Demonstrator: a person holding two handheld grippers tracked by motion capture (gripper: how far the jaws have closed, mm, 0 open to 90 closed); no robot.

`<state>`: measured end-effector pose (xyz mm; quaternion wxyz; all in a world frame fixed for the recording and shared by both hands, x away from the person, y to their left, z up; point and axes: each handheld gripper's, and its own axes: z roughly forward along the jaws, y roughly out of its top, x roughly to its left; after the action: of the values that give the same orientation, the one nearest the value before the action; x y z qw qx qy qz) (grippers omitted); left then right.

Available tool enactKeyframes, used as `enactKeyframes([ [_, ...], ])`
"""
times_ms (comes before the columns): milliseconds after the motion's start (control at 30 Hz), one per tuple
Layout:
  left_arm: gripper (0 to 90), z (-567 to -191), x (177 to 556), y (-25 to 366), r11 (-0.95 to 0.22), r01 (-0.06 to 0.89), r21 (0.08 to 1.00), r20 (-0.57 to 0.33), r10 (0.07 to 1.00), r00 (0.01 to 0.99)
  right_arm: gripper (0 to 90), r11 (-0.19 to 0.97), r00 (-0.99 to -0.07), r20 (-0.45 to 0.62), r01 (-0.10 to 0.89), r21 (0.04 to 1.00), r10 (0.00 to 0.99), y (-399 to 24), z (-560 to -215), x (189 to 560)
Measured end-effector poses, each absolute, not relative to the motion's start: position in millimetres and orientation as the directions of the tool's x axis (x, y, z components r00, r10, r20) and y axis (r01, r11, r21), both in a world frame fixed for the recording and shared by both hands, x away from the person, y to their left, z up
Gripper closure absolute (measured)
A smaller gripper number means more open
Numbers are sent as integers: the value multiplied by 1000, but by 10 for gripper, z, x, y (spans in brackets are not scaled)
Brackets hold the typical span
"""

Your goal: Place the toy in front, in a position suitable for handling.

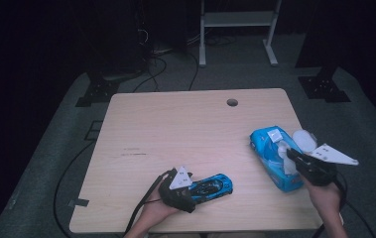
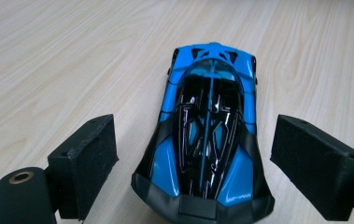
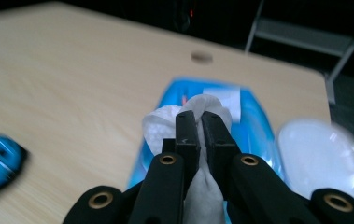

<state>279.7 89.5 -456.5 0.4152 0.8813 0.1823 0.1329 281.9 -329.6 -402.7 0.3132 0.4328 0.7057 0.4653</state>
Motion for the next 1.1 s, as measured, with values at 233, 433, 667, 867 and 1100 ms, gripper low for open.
enactKeyframes([
  [233,140,-4608,2809,906,-597,211,774,85,428,900,854,151,-554,6,237,960,832,-3231,-3691,2567],
  [433,143,-4622,2829,868,-598,203,775,91,424,901,853,265,-720,-31,214,940,693,-2704,-3669,2511],
  [667,149,-4620,2820,889,-610,189,770,99,407,908,851,400,-870,7,233,887,493,-2114,-3781,2464],
  [867,148,-4623,2816,891,-600,194,776,83,402,912,846,469,-911,100,297,832,400,-1908,-3906,2506],
  [1100,179,-4657,2807,836,-620,180,764,90,379,921,824,540,-901,101,339,770,422,-1700,-4112,2751],
])
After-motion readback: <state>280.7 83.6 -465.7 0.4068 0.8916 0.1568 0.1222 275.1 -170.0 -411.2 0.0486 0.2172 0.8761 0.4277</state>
